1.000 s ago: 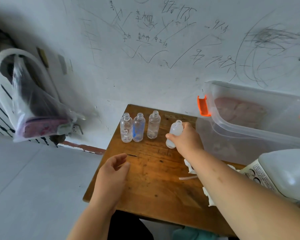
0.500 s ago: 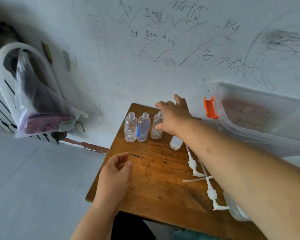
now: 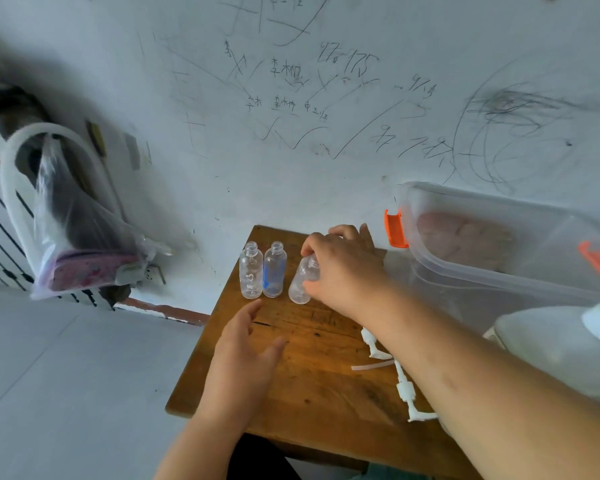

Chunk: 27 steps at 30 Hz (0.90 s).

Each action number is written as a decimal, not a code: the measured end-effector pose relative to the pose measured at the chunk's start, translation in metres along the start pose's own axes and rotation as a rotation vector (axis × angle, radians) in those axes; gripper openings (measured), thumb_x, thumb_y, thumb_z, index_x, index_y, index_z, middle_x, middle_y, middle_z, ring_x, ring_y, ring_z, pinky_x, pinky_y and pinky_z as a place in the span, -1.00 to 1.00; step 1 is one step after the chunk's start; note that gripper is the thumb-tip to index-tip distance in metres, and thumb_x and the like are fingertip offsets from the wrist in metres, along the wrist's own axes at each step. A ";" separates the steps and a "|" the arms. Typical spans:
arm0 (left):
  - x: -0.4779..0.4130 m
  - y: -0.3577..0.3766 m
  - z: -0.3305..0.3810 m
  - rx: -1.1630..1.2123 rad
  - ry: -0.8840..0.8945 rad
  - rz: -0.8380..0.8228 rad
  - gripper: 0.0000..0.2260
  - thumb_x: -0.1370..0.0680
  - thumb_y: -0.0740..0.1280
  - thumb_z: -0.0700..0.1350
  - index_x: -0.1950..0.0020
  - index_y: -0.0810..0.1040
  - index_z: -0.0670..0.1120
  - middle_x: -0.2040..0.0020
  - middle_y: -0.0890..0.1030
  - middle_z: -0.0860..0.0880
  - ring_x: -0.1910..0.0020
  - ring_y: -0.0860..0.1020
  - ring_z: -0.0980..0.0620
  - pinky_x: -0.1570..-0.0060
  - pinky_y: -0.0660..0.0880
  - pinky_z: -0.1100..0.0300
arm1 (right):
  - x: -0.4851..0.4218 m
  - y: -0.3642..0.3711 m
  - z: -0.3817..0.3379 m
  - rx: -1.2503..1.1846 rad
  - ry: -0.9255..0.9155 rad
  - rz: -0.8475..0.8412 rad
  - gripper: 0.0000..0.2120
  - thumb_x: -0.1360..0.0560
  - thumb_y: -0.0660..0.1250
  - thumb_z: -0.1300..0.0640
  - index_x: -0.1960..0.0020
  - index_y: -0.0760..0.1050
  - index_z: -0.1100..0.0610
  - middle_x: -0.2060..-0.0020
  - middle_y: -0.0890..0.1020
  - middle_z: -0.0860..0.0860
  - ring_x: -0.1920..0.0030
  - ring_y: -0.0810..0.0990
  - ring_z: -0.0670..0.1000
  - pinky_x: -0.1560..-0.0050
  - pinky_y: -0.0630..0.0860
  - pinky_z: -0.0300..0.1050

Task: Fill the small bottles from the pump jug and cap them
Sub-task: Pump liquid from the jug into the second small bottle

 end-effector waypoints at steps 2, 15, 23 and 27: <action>0.002 0.006 0.010 0.019 0.062 -0.018 -0.37 -0.48 0.46 -0.01 -0.48 0.26 0.18 -0.41 0.40 0.16 -0.37 0.39 0.09 -0.31 0.44 0.02 | 0.023 -0.017 -0.005 -0.101 0.025 0.007 -0.64 -0.45 0.36 -0.02 -0.22 0.39 -0.06 -0.15 0.49 -0.06 -0.33 0.25 0.00 -0.48 0.10 0.09; 0.052 0.044 0.093 1.143 -0.374 -0.507 -0.68 -0.59 0.22 -0.03 -0.08 0.65 -0.23 -0.08 0.66 -0.31 0.02 0.69 -0.20 0.08 0.65 -0.05 | 0.137 -0.111 0.028 -0.342 -0.006 0.245 -0.62 -0.45 0.35 -0.07 -0.23 0.39 -0.05 -0.08 0.52 -0.11 -0.25 0.33 -0.07 -0.16 0.45 -0.12; 0.084 0.068 0.139 1.203 -0.357 -0.585 -0.72 -0.53 0.28 -0.16 -0.10 0.60 -0.33 -0.17 0.62 -0.33 -0.18 0.59 -0.21 -0.03 0.57 -0.01 | 0.188 -0.160 0.068 -0.282 0.004 0.415 -0.43 -0.43 0.21 -0.32 -0.37 0.31 -0.10 -0.29 0.44 -0.14 -0.32 0.34 -0.11 -0.21 0.36 -0.22; 0.091 0.075 0.145 1.129 -0.398 -0.441 -0.76 -0.57 0.28 -0.19 -0.16 0.52 -0.31 -0.05 0.67 -0.31 0.08 0.69 -0.19 0.07 0.60 -0.04 | 0.196 -0.193 0.115 -0.457 0.181 0.660 -0.58 -0.51 0.18 -0.22 -0.26 0.43 -0.02 -0.24 0.50 -0.11 -0.31 0.40 -0.05 -0.22 0.43 -0.09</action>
Point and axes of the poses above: each hand's wrist, its own x-axis away from the middle knuckle, its own y-axis out of the palm, z = x × y, the point moved 3 cm from there along -x, towards the middle knuckle
